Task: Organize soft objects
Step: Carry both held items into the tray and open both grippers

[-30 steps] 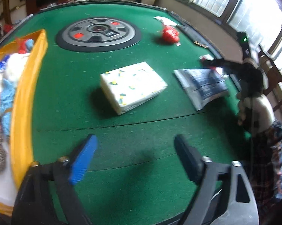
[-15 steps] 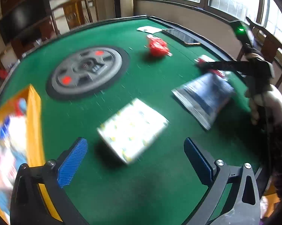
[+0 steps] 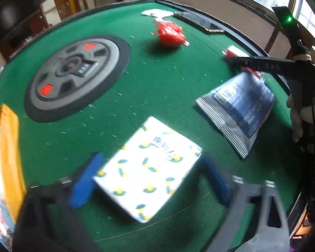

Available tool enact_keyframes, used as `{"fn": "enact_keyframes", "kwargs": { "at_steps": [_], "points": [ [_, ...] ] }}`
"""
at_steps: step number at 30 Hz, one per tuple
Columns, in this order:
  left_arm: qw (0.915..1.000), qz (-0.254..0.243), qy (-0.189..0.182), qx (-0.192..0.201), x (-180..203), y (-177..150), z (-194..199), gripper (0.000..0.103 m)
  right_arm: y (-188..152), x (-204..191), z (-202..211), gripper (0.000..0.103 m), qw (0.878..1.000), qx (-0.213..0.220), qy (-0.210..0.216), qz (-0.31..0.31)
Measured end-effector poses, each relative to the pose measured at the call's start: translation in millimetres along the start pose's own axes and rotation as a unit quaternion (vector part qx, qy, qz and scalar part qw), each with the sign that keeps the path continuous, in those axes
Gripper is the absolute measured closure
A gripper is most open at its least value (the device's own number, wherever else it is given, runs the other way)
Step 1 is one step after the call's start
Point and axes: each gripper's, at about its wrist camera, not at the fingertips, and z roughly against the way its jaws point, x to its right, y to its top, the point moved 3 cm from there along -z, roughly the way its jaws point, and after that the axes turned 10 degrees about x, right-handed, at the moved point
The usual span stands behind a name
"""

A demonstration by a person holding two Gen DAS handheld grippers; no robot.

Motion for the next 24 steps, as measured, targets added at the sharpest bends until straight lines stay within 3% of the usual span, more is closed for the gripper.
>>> {"fn": "enact_keyframes", "kwargs": {
  "at_steps": [11, 15, 19, 24],
  "points": [
    [0.9973, 0.049, -0.018, 0.051, 0, -6, 49, 0.021, -2, -2, 0, 0.046, 1.0, -0.002, -0.006, 0.016],
    [0.994, 0.08, -0.015, 0.073, -13, -13, 86, 0.021, -4, -3, 3, 0.061, 1.0, 0.003, 0.0, 0.02],
    [0.9827, 0.157, -0.025, 0.094, -49, -31, 116, 0.021, -2, 3, 5, 0.065, 1.0, 0.011, 0.019, -0.007],
    [0.9678, 0.222, 0.03, 0.115, -102, -73, 159, 0.021, 3, 9, 12, 0.065, 0.998, 0.04, 0.034, -0.035]
  ]
}}
